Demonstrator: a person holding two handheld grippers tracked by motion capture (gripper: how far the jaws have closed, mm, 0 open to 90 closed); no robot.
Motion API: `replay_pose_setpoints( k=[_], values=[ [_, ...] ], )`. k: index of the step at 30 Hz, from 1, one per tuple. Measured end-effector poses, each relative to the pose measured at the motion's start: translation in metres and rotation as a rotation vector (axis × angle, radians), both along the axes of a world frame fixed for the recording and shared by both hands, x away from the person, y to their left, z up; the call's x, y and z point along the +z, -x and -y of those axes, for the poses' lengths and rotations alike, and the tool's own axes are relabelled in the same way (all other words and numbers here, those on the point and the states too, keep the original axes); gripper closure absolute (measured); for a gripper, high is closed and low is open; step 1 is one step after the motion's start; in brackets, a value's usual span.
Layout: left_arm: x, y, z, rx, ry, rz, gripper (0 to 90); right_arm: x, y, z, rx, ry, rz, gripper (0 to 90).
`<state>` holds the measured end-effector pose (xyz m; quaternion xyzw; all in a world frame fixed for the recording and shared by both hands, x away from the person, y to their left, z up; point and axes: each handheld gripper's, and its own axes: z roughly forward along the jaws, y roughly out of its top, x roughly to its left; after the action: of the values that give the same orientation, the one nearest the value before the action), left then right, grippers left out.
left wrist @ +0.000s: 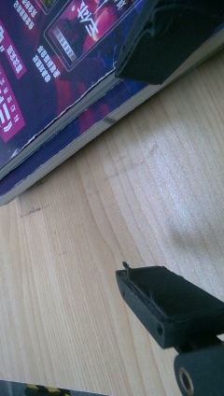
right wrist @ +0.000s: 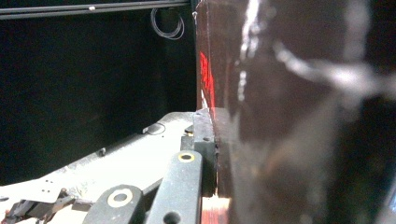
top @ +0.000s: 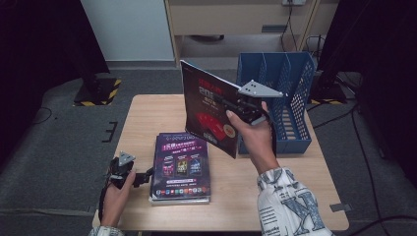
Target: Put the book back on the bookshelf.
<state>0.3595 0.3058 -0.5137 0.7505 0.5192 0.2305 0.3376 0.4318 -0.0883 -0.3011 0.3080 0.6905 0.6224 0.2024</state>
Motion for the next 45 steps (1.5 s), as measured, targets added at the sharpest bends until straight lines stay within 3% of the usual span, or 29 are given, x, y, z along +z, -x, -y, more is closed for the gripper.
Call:
replay_pose_setpoints(
  k=[13, 28, 36, 45],
  values=[
    [0.0, 0.0, -0.001, 0.002, -0.004, 0.001, 3.9, 0.014, -0.001, 0.012, -0.037, -0.01, 0.012, 86.6],
    [0.006, 0.002, 0.003, 0.013, -0.022, 0.037, 4.2, 0.019, -0.014, 0.012, -0.076, -0.016, -0.017, 86.6],
    [0.009, 0.0, 0.0, 0.039, -0.009, 0.057, 4.3, 0.03, -0.02, 0.021, -0.13, -0.033, -0.019, 86.6],
    [0.009, 0.0, -0.002, 0.046, 0.004, 0.056, 4.4, 0.031, -0.023, 0.028, -0.148, -0.027, -0.027, 86.6]
  ],
)
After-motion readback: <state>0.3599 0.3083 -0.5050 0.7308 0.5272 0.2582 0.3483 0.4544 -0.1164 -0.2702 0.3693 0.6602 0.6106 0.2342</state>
